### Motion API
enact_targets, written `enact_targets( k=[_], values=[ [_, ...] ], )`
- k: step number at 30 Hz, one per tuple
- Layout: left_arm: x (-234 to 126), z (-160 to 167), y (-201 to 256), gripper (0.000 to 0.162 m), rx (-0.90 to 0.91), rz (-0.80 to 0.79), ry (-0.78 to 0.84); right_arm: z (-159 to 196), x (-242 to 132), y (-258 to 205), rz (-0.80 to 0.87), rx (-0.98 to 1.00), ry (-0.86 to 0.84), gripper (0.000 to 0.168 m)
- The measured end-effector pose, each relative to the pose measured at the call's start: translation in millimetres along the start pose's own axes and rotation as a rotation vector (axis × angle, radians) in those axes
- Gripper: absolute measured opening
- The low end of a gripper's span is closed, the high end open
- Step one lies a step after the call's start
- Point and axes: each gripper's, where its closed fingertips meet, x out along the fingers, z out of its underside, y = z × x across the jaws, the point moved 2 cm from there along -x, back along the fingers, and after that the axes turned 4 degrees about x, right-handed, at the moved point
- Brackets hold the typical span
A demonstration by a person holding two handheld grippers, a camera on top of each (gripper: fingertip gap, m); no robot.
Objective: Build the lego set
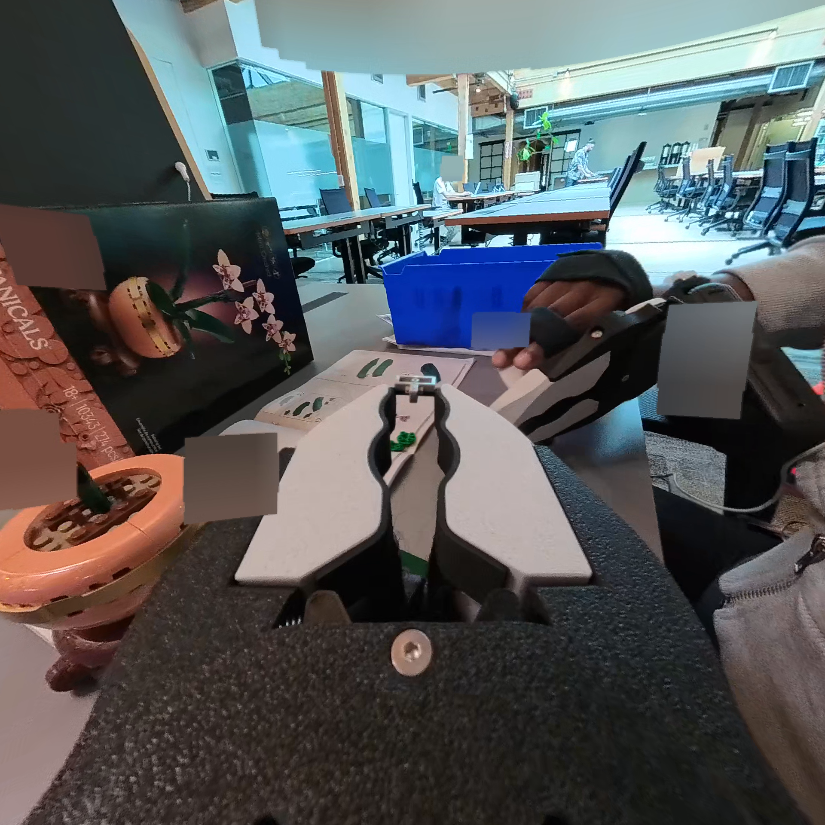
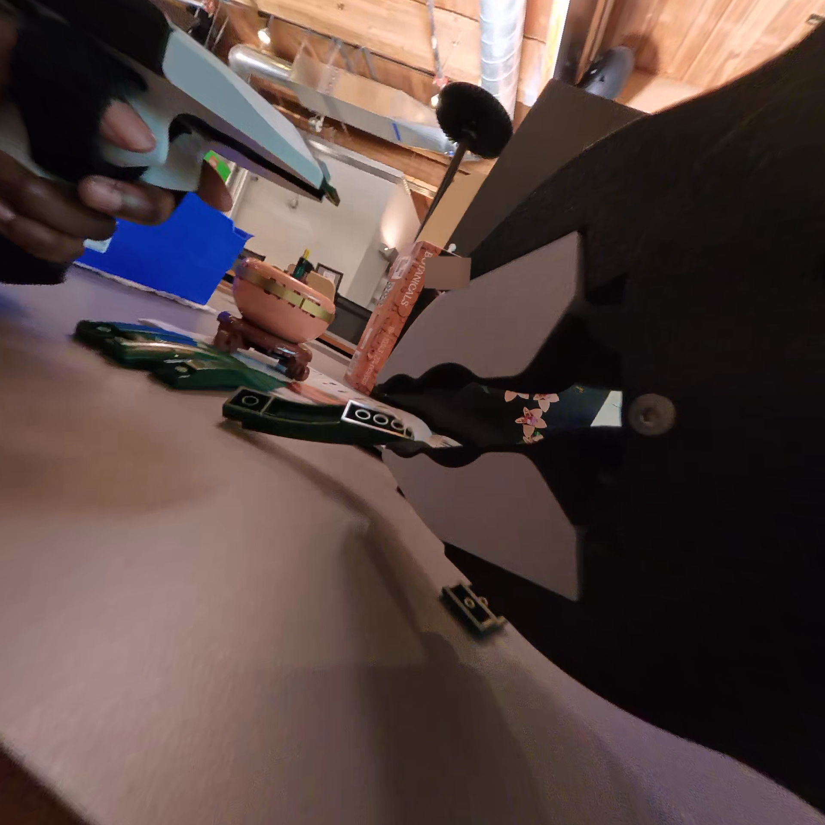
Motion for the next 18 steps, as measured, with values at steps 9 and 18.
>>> enact_targets(
  k=[9, 18],
  values=[
    [-4.1, -7.1, 6.9, 0.015, -0.015, 0.03, 0.004, 1.1, -18.1, -3.7, -0.436, 0.782, 0.133, 0.014],
    [-5.3, -0.9, 8.6, 0.015, 0.002, 0.044, 0.008, 5.7, 17.0, -16.4, -0.418, 1.086, -0.012, 0.016]
  ],
)
